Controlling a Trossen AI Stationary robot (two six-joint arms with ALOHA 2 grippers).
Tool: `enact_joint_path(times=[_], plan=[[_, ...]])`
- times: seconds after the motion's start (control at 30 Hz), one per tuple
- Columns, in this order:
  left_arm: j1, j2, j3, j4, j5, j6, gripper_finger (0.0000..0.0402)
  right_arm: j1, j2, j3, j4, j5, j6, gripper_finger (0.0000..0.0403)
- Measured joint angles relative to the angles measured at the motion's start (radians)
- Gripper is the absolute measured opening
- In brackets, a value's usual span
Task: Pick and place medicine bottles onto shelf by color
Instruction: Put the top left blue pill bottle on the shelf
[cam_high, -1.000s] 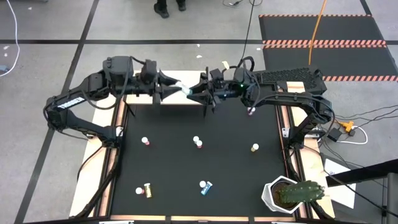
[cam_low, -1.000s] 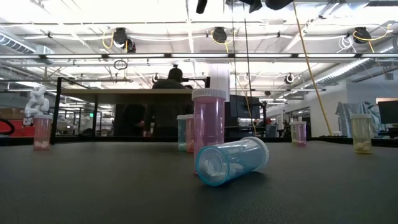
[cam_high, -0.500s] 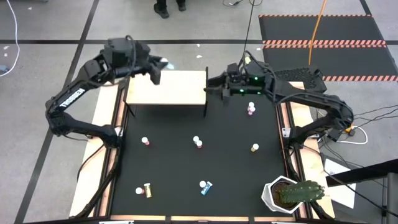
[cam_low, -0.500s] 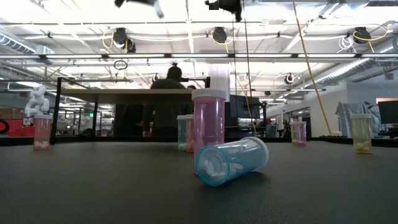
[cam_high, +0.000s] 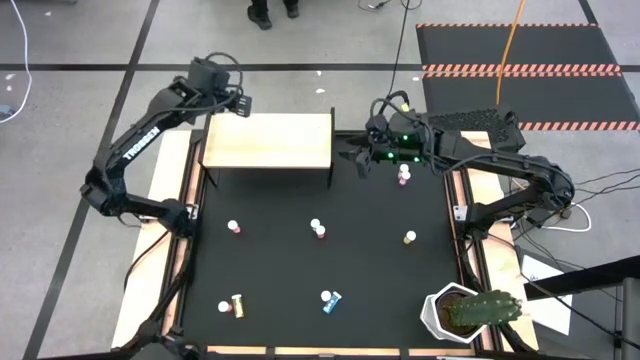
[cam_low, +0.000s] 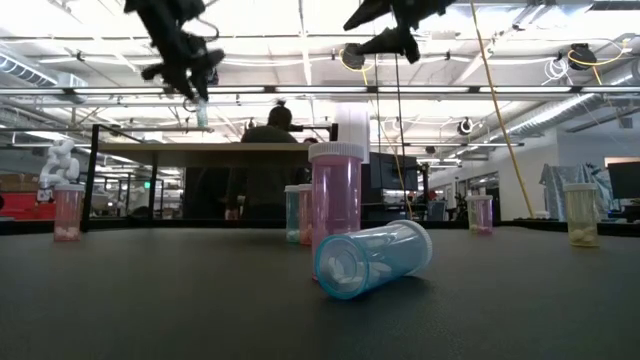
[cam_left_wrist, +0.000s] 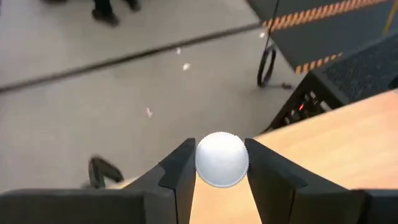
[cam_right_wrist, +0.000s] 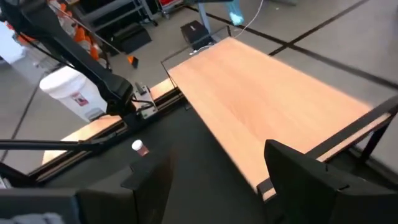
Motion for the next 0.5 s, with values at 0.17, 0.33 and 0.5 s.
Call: enact_joint_path(times=[0.17,0.33,0.5], plan=[[0.028,-0.045,-0.122,0.032,0.001,-0.001,0.0131,0.000,-0.006,-0.062,0.001,-0.003,0.040,0.0242],[0.057,-0.068,-0.178,0.035,0.000,-0.002,0.0131,-0.001,-0.005,-0.077,0.007,-0.003,0.048,0.0242],[0.090,-0.070,-0.200,0.053,-0.004,0.003,0.0131,-0.001,-0.005,-0.077,0.069,-0.003,0.046,0.0242]])
